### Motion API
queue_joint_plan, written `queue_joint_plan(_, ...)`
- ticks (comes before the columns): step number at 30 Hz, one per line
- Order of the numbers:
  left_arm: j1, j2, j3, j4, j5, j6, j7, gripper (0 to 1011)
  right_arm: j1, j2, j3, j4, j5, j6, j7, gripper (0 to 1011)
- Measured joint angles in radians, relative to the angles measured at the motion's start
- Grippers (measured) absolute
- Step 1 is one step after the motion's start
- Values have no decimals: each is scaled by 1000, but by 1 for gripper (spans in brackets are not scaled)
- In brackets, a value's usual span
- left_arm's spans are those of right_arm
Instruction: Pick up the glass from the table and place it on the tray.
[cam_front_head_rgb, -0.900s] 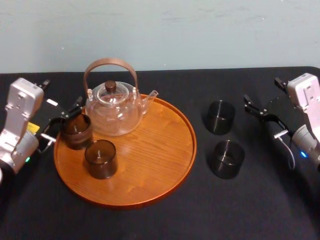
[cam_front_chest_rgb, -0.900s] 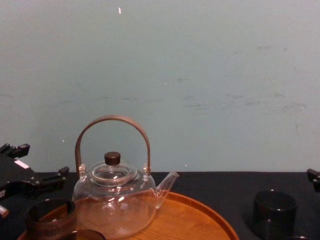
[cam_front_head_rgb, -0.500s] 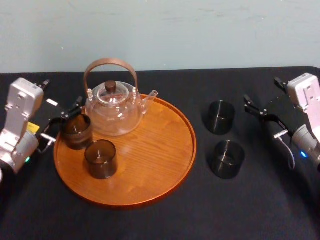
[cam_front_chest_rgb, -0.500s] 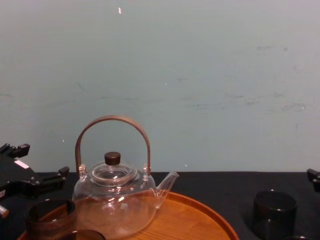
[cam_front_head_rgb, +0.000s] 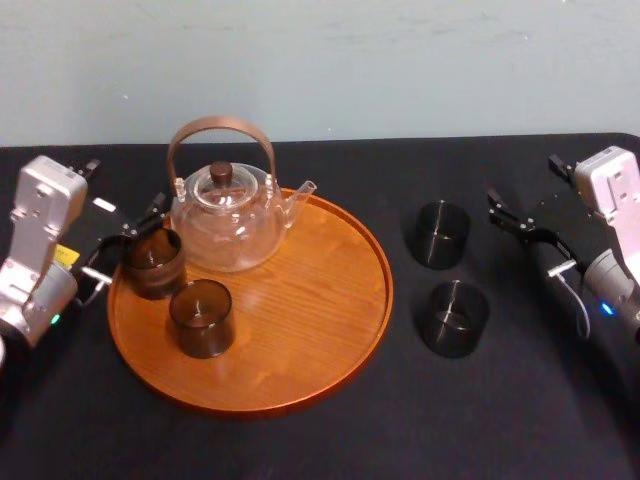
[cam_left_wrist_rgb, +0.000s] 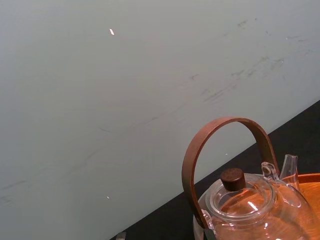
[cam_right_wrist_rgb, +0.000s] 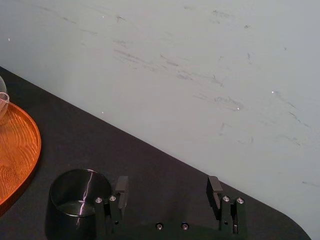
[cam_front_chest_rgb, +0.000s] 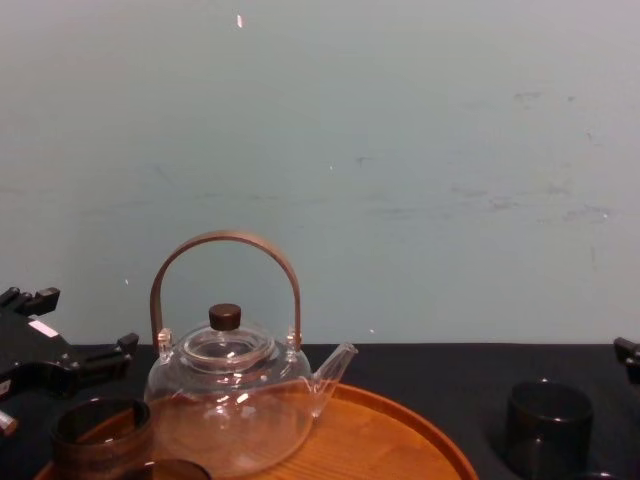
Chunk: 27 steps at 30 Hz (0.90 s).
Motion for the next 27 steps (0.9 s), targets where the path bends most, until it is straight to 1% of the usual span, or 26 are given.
queue_joint_plan(20, 0, 0, 0, 0, 0, 0, 0, 1001, 0, -1, 2, 0, 0, 0, 2, 1002)
queue_joint_plan(24, 0, 0, 0, 0, 0, 0, 0, 1001, -5, 0, 11, -7, 5, 7, 29, 1002)
queue_joint_plan(27, 0, 0, 0, 0, 0, 0, 0, 1001, -15, 5, 23, -24, 23, 21, 56, 1002)
